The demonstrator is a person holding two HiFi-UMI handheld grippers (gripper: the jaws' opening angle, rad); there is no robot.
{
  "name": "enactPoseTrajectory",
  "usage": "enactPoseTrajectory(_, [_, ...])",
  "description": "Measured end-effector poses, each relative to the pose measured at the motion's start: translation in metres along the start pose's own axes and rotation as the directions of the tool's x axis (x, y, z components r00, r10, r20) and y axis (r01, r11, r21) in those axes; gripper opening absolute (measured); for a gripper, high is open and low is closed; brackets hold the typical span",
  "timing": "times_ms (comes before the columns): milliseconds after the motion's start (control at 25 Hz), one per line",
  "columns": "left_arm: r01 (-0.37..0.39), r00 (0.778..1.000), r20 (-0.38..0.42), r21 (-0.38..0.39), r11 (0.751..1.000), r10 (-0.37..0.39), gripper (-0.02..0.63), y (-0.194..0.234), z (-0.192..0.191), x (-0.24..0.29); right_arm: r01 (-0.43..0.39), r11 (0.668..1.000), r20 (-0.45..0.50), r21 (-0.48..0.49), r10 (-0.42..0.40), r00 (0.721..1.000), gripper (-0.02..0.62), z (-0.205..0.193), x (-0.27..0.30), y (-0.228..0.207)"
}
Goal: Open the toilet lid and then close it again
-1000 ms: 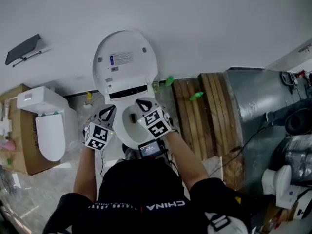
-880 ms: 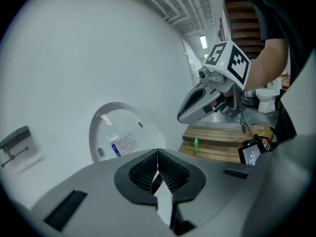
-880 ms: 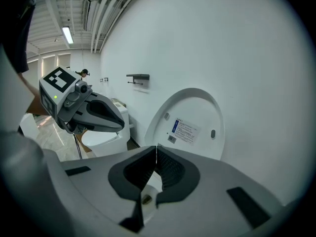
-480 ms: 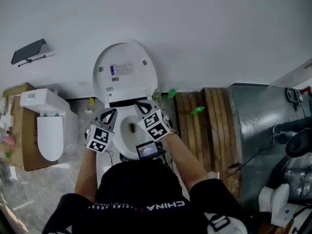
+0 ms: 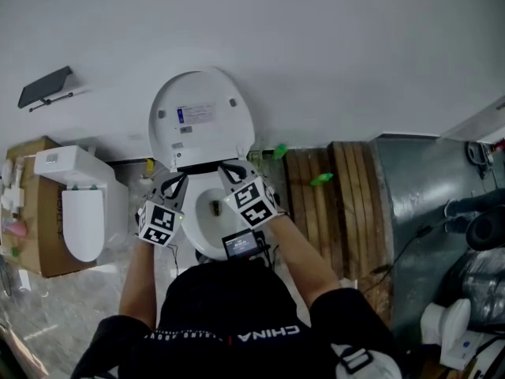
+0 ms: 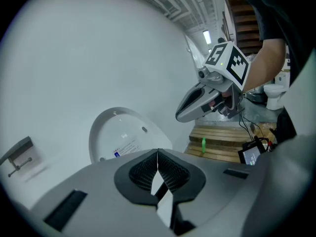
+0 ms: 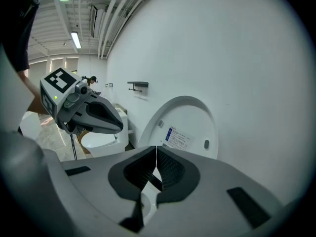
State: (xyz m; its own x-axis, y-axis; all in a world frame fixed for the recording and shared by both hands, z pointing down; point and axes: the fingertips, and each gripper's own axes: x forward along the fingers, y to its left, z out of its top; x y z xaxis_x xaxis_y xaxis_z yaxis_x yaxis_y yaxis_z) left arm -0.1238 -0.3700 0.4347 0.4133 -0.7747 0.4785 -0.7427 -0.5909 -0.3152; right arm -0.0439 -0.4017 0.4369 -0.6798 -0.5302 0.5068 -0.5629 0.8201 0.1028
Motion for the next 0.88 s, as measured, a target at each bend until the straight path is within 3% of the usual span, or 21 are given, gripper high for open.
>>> enactPoseTrajectory(240, [-0.028, 0.999, 0.025, 0.045, 0.999, 0.027, 0.011, 0.046, 0.018, 0.008, -0.013, 0.998, 0.005, -0.053, 0.014, 1.0, 0.015, 0.02, 0.015, -0.025])
enactPoseTrajectory(480, [-0.085, 0.996, 0.03, 0.114, 0.99, 0.082, 0.011, 0.106, 0.041, 0.029, -0.003, 0.996, 0.083, -0.092, 0.011, 0.996, 0.015, 0.08, 0.035, -0.067])
enactPoseTrajectory(760, [-0.066, 0.998, 0.012, 0.089, 0.994, 0.065, 0.014, 0.169, 0.062, 0.073, -0.058, 0.989, 0.118, -0.135, 0.074, 0.99, 0.02, 0.141, 0.078, -0.109])
enactPoseTrajectory(880, [-0.101, 0.995, 0.018, 0.099, 0.99, 0.1, 0.014, 0.196, 0.075, 0.089, -0.075, 0.982, 0.102, -0.175, 0.094, 0.99, 0.123, 0.155, 0.099, -0.126])
